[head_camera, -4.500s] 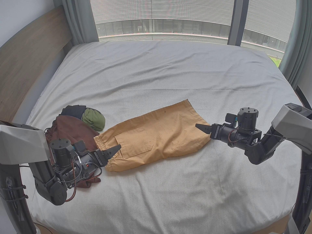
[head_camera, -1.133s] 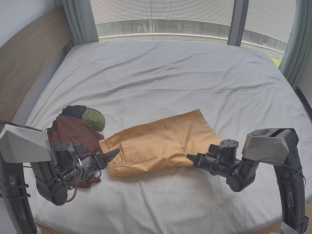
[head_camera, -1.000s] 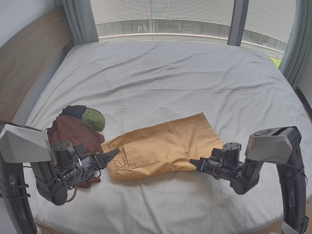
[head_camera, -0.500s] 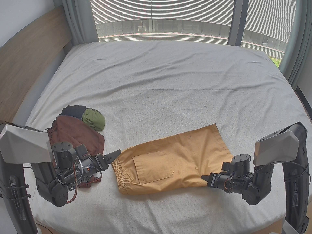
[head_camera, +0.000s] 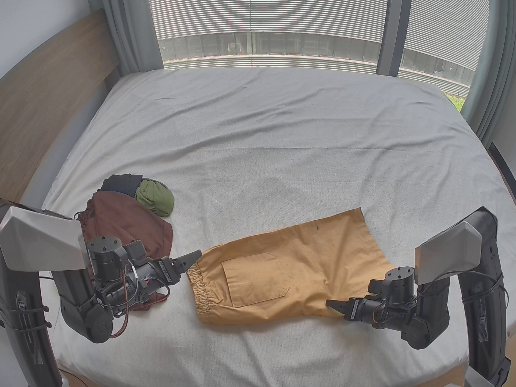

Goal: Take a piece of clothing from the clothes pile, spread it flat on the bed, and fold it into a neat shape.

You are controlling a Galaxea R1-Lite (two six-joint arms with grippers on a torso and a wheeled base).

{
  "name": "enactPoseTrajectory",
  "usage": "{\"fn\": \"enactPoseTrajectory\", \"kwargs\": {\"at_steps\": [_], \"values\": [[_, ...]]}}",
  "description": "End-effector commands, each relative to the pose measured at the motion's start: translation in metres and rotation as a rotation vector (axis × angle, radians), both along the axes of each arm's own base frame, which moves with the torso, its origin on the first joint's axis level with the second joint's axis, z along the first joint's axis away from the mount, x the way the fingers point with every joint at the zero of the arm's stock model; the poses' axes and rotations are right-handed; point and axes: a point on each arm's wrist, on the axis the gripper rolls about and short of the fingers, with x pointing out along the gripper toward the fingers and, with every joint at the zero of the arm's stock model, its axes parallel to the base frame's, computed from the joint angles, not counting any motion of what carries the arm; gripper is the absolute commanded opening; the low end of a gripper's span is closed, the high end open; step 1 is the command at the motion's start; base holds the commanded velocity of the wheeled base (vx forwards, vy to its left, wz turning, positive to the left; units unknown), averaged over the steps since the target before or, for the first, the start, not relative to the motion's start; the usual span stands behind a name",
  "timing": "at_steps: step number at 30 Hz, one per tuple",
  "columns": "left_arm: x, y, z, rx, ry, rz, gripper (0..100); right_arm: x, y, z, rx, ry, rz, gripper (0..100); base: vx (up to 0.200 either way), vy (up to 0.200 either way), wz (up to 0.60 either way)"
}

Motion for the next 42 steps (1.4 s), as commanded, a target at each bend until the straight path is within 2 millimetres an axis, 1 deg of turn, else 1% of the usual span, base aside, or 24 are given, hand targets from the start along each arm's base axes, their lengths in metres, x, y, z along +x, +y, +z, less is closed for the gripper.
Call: {"fn": "enactPoseTrajectory", "kwargs": {"at_steps": [1,8,11,15,20,21,24,26,28,31,33,37,42], "values": [[-0.001,-0.002,-0.001,0.001,0.005,-0.006,100,-0.010,-0.003,0.003,-0.010,0.032,0.003,100,0.000,0.000,0.00],[-0.003,-0.004,-0.002,0.002,0.010,-0.014,100,-0.030,-0.006,0.025,-0.013,0.038,0.020,100,0.000,0.000,0.00],[-0.003,-0.005,-0.003,0.000,0.016,-0.019,100,-0.044,-0.005,0.037,-0.012,0.040,0.049,100,0.000,0.000,0.00],[-0.003,-0.006,-0.009,-0.013,0.045,-0.015,100,-0.061,0.004,0.060,0.007,-0.004,0.111,100,0.000,0.000,0.00],[-0.005,-0.010,-0.008,-0.040,0.059,-0.020,100,-0.069,0.016,0.085,0.049,-0.092,0.171,100,0.000,0.000,0.00],[-0.005,-0.010,-0.008,-0.040,0.059,-0.020,100,-0.069,0.016,0.086,0.050,-0.094,0.173,100,0.000,0.000,0.00],[-0.005,-0.010,-0.009,-0.061,0.075,-0.019,100,-0.056,0.023,0.101,0.090,-0.178,0.171,100,0.000,0.000,0.00],[-0.006,-0.011,-0.009,-0.081,0.090,-0.019,100,-0.049,0.027,0.104,0.101,-0.202,0.168,100,0.000,0.000,0.00],[-0.008,-0.017,-0.006,-0.133,0.112,-0.021,100,-0.030,0.036,0.111,0.133,-0.274,0.164,100,0.000,0.000,0.00],[-0.008,-0.018,-0.005,-0.156,0.125,-0.016,100,-0.010,0.044,0.118,0.158,-0.313,0.167,100,0.000,0.000,0.00],[-0.008,-0.017,-0.007,-0.152,0.131,-0.013,100,-0.001,0.047,0.119,0.167,-0.297,0.191,100,0.000,0.000,0.00],[-0.008,-0.015,-0.011,-0.145,0.139,-0.002,100,0.006,0.050,0.121,0.184,-0.275,0.233,100,0.000,0.000,0.00],[-0.006,-0.013,-0.018,-0.137,0.158,0.009,100,0.006,0.047,0.122,0.196,-0.275,0.240,100,0.000,0.000,0.00]]}}
